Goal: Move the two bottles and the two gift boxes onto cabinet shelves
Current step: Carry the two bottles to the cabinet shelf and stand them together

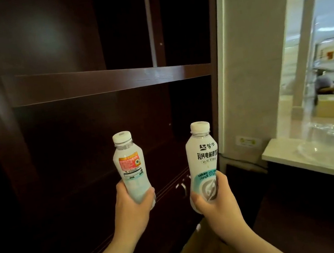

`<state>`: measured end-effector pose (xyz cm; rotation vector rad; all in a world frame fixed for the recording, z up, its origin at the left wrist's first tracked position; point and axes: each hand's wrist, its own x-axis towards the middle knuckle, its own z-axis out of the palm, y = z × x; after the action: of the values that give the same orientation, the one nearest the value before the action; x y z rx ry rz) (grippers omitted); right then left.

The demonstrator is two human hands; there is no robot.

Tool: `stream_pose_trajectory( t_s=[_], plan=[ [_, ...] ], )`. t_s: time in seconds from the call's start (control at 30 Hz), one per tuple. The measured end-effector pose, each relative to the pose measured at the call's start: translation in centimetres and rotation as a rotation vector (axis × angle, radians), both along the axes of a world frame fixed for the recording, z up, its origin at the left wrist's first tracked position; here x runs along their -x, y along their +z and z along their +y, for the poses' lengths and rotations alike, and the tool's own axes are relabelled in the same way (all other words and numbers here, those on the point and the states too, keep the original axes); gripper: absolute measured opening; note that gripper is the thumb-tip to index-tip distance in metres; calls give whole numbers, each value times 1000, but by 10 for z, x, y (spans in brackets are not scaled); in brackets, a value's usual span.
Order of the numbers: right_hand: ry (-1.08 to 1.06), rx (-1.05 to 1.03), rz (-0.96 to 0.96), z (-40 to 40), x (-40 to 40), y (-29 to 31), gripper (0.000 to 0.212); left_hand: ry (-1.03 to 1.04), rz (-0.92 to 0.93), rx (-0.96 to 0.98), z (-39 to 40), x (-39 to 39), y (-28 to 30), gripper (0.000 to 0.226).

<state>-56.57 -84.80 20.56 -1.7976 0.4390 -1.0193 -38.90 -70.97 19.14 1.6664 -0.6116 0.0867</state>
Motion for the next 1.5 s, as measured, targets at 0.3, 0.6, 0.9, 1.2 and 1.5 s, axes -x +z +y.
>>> stream_pose_trajectory(
  t_s=[0.3,0.6,0.9,1.2,1.5],
  plan=[
    [-90,-24,25,-109,-87,6,54,-146,32,34,-133,-111,8,66],
    [-1,-54,68,-203,-214,-36,63,-25,110,-11,-212,-200,-27,61],
    [304,-40,208,-292,-362,-102,69,408,185,-86,-266,-285,-85,56],
    [409,-42,299,-347,-442,-180,68,557,226,-113,-315,-339,-156,57],
    [451,-9,345,-357,-454,-214,69,641,224,-110,-323,-358,-183,54]
  ],
)
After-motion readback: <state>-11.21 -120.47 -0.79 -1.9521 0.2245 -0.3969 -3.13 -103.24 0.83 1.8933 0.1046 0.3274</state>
